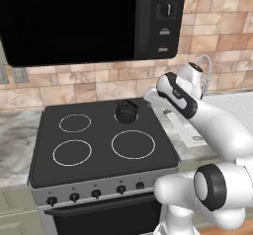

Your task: The kettle is done boiling. Turn off the stove, then wait for 300 timesteps before moving the kettle to the dining table.

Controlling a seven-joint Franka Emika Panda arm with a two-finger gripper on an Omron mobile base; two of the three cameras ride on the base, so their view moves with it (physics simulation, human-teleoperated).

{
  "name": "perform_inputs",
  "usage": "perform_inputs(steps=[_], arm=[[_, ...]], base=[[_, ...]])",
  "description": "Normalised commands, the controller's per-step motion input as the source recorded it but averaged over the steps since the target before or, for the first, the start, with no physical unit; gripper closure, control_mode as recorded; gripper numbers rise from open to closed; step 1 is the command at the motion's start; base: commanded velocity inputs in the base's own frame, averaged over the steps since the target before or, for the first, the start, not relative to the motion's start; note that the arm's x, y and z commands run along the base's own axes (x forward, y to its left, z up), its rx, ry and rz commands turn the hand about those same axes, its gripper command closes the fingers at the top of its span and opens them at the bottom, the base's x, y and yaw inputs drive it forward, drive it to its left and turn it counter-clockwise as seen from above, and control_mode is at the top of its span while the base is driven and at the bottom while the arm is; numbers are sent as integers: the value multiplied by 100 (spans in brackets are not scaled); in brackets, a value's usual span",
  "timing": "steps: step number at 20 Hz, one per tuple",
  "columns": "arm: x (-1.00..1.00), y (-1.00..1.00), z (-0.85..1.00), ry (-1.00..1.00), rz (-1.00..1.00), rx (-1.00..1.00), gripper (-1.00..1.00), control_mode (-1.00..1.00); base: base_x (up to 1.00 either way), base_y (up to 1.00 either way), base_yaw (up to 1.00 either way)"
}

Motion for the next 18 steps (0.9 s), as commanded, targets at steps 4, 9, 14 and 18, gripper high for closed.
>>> perform_inputs(steps=[4,9,14,18], arm=[[20,0,-14,0,1,0,-100,-100],[18,0,-19,0,3,1,-100,-100],[17,0,-8,0,4,3,-100,-100],[23,0,0,0,5,4,-100,-100]], base=[[0,0,0],[0,0,0],[0,0,0],[0,0,0]])
